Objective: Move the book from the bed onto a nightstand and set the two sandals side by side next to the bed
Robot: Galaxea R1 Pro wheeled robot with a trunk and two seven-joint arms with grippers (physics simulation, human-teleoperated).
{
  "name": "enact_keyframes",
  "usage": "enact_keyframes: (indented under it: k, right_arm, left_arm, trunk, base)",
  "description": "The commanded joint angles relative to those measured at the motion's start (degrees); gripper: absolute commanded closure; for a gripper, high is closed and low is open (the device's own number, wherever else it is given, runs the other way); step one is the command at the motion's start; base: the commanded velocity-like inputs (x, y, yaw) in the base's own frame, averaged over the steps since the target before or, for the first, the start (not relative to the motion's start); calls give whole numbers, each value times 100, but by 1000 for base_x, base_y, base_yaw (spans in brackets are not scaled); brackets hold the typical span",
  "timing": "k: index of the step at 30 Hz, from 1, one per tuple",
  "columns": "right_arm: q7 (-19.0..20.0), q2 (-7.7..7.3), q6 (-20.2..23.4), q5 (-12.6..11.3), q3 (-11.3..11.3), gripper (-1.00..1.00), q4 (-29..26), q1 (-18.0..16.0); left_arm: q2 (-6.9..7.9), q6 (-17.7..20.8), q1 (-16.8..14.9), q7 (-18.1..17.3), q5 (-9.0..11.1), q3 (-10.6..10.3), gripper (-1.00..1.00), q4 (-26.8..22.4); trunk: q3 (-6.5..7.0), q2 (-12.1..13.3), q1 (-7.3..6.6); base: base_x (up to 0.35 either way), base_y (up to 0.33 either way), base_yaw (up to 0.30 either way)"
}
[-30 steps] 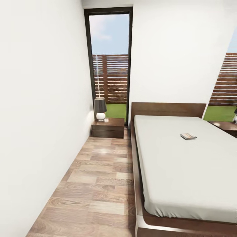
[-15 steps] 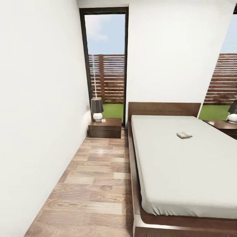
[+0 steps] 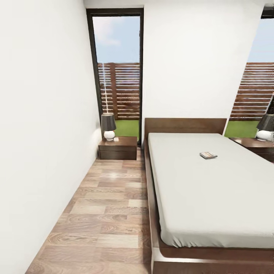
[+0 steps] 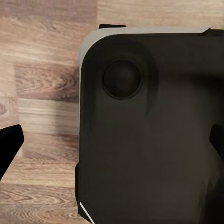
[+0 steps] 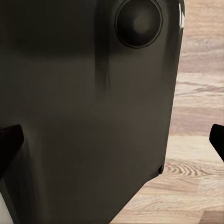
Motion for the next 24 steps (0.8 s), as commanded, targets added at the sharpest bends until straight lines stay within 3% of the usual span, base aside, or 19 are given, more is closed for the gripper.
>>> enact_keyframes:
  k: [1,24]
  right_arm:
    - [-4,2,2,4,4,-100,2,-1]
    - [-4,6,2,4,10,-100,-2,-1]
  left_arm:
    - [0,-16,1,-2,33,-3,-100,-1]
    - [0,-16,1,-3,33,-2,-100,-1]
  trunk:
    - [-3,-2,0]
    - [-3,-2,0]
  base:
    - [0,0,-86]
    - [0,0,-86]
